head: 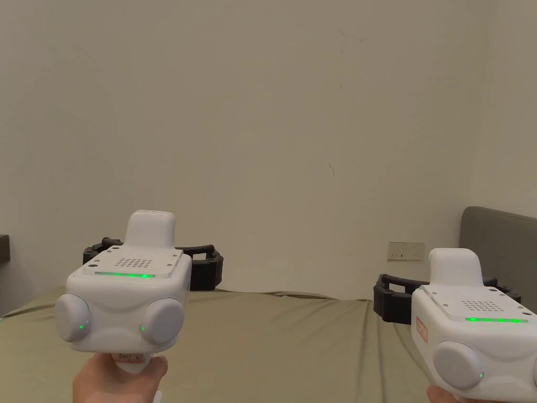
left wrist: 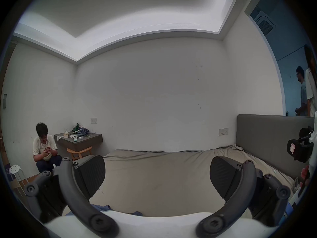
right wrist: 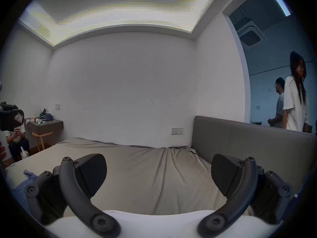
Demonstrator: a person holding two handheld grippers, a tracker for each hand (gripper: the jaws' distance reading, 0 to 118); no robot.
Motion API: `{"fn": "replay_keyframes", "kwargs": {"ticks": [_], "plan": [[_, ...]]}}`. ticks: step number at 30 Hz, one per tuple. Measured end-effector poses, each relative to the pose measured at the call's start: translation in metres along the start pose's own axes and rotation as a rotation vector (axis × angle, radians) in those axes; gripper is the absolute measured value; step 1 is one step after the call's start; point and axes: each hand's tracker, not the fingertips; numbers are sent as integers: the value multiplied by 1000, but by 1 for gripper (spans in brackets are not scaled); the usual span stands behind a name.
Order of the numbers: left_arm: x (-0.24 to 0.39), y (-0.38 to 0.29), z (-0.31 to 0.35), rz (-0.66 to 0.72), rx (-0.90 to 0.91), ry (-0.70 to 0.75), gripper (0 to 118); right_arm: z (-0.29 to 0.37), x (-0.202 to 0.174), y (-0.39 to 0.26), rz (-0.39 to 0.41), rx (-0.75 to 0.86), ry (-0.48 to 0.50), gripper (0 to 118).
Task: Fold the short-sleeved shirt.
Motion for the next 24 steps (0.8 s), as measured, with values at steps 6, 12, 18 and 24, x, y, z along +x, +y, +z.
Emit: {"fn": "replay_keyframes", "kwargs": {"ticks": [6, 12, 18, 24], "plan": [[0, -2, -1, 15, -5, -10, 118, 1, -1, 3, 8, 15, -3, 118], [2, -1, -2, -12, 1, -23, 118, 1, 1, 5, -4, 17, 0, 118], [8, -11, 8, -96, 5, -64, 42, 7, -5, -13, 66, 36, -110, 4], [19, -33, 0, -82, -33, -72, 0, 6, 4, -31, 42, 5, 43, 3]]}}
